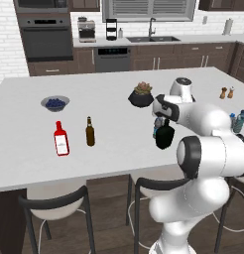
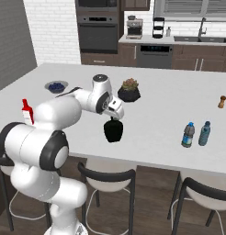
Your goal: Move the plastic bottles in the middle to the plastics group, and the glass bottles in the middle to the glass group.
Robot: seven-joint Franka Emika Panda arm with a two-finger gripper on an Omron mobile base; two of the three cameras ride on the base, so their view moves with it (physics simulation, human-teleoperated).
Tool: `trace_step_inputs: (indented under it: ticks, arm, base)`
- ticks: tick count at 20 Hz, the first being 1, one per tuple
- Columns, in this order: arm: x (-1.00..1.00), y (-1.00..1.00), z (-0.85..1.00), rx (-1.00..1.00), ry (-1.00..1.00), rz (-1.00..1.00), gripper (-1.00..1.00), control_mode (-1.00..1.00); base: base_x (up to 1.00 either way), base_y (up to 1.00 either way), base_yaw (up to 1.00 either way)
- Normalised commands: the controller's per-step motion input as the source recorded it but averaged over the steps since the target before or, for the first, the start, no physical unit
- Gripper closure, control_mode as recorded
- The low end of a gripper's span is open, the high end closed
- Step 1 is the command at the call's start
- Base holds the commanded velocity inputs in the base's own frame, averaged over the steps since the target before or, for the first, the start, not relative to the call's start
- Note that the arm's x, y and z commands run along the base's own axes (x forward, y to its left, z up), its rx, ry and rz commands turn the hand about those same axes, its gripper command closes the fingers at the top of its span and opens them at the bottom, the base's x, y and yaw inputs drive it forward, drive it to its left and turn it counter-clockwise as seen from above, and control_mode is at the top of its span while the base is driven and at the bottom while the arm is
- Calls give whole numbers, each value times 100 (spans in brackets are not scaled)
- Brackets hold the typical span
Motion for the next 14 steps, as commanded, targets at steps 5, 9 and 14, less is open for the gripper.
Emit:
trace_step_inputs:
  ticks: [5,9,14]
  arm:
    - [11,0,-4,0,0,0,-100,-100]
    - [22,-3,0,0,0,1,-100,-100]
    - [6,-12,0,0,0,0,-100,-100]
  base:
    - [0,0,0]
    - [0,0,0]
    - [0,0,0]
